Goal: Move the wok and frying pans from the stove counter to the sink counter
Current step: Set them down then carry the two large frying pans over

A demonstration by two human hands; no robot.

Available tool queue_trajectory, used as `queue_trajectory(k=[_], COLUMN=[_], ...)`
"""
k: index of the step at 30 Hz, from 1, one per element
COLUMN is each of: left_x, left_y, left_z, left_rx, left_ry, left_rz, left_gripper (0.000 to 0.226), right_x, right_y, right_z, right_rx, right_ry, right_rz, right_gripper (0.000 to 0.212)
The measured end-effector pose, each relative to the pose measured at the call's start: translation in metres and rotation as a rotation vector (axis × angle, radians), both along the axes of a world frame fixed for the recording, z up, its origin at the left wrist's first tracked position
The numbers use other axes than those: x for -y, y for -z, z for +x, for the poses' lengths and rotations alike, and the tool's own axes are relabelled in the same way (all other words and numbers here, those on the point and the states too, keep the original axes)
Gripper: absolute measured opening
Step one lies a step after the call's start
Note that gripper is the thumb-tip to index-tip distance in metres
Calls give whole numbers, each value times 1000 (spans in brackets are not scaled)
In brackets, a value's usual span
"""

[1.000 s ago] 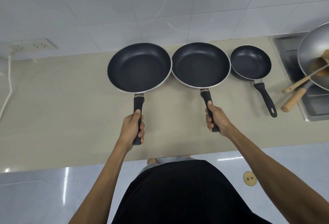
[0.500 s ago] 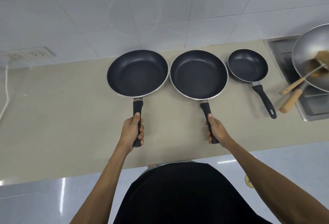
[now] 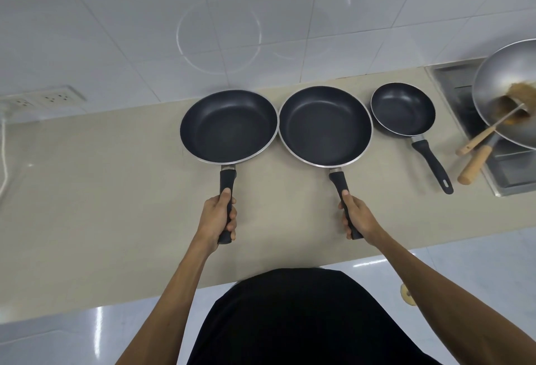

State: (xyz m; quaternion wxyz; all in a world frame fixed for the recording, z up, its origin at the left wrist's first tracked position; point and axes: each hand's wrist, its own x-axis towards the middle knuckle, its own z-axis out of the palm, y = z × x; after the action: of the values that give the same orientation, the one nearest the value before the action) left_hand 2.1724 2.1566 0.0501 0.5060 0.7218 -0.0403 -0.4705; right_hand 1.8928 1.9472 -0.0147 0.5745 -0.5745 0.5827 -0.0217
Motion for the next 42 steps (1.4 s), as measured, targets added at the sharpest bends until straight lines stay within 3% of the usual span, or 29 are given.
queue_trajectory(k=[24,34,42], left_x=[-4,-9,-14], left_y=[24,50,60], left_z=[30,22,21], left_rx=[-17,-124,-181], left_ry=[22,46,89], left_rz=[20,49,73], left_gripper=[41,41,43], right_x=[0,-2,-7], right_y=[1,-4,-13], right_z=[4,10,13], right_rx=[-30,-71,-133], right_ry=[12,12,-49], right_rz=[2,6,-58], right_gripper=[63,63,52])
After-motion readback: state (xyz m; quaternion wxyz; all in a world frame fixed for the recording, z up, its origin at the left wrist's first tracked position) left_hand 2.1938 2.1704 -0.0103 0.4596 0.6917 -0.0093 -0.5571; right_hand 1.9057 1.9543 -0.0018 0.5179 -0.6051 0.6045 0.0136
